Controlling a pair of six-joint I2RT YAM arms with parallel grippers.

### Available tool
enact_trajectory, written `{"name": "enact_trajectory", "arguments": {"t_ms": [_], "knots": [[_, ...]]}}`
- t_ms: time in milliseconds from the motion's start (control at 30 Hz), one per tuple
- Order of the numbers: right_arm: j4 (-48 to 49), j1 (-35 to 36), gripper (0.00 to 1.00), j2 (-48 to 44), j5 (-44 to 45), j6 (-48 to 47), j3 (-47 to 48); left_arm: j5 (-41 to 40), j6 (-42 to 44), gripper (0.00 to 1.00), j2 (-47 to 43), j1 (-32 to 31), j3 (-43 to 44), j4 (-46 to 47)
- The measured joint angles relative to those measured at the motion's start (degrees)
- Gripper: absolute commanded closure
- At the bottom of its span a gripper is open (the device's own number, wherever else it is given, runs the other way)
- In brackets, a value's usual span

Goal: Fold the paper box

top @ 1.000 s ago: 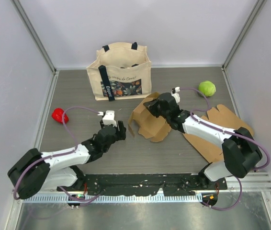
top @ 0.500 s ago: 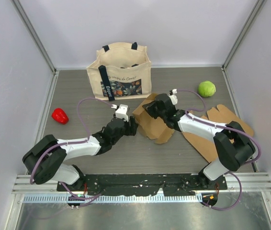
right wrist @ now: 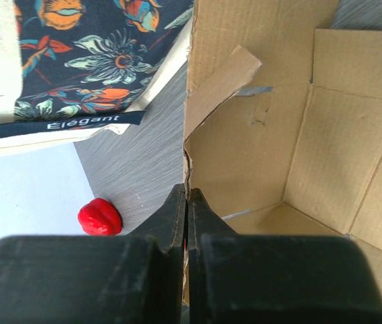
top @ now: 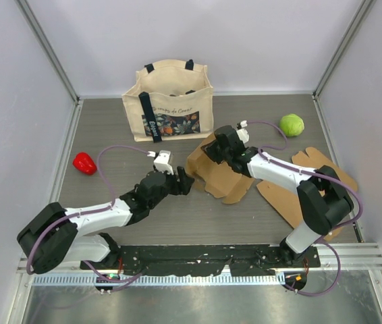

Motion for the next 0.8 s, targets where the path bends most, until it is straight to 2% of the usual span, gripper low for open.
{"name": "enact_trajectory", "arguments": {"t_ms": [167,333,667,800], "knots": [[-0.35,-0.13,0.99,1.25,-0.50,0.74,0.11,-0.09,-0.83,0.35,0.00,0.00,-0.11,0.55],[-0.39,-0.50,0.99,1.25,-1.18,1.57,0.11,-0.02,-0.57,0.40,3.98,0.00,0.87,1.27],[0.24,-0.63,0.99,0.87,-1.46,2.47,-0.94,0.63,-1.33,0.38,11.39,-0.44,3.54,5.64],[2.12,-0.63,0.99,-1.51,-0.74,0.39,-4.22,-2.40,-1.40,0.43,13.64,-2.16,5.75,7.30]]}}
